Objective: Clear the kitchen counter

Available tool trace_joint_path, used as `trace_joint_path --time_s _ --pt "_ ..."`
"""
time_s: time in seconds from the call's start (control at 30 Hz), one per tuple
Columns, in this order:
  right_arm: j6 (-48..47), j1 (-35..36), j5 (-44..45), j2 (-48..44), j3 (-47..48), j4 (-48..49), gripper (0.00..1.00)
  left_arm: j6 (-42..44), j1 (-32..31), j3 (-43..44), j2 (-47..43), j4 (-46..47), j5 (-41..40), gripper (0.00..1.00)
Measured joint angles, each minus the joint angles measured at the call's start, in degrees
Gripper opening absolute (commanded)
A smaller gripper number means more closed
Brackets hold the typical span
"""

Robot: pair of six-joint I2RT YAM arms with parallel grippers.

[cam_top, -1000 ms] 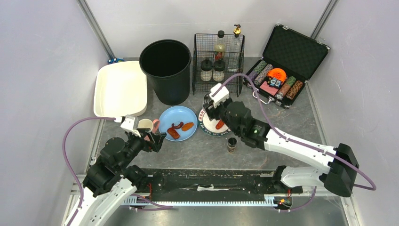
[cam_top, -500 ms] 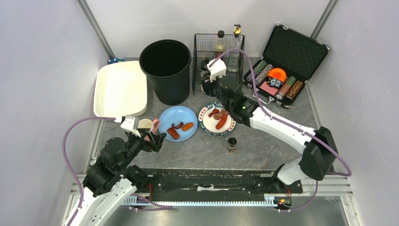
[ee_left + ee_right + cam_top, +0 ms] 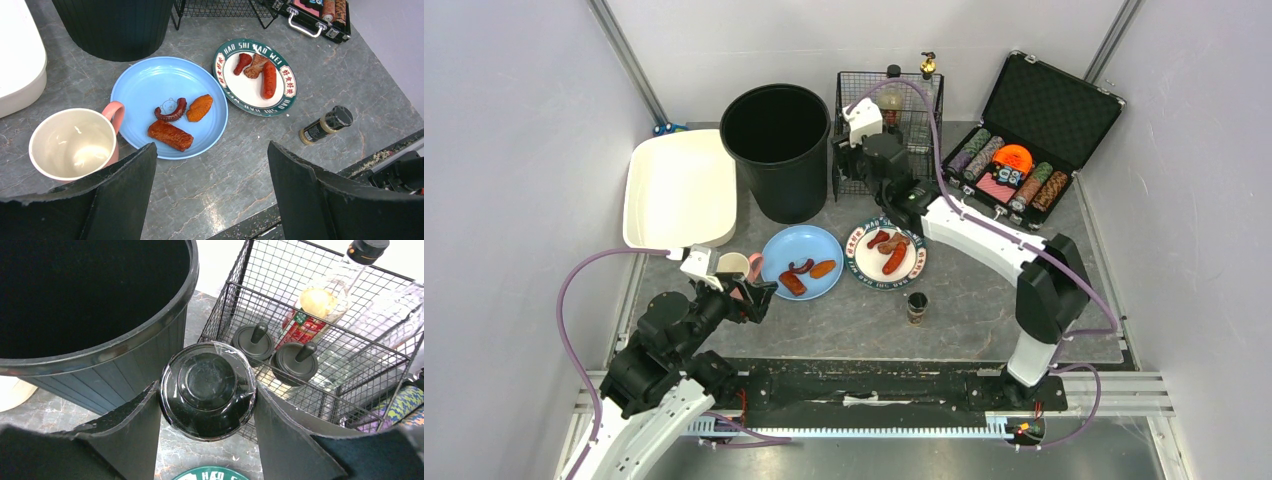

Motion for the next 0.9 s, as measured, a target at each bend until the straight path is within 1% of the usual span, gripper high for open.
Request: trace_joint_path --time_s 0.4,0.9 --pt "1.0 -2.2 0.1 8.8 7.7 -1.0 0.00 0.0 0.0 0.0 0.0 0.0 0.0 0.87" --pt "3.5 -4.7 0.1 14.2 9.0 -0.7 0.00 0.0 0.0 0.0 0.0 0.0 0.0 0.87"
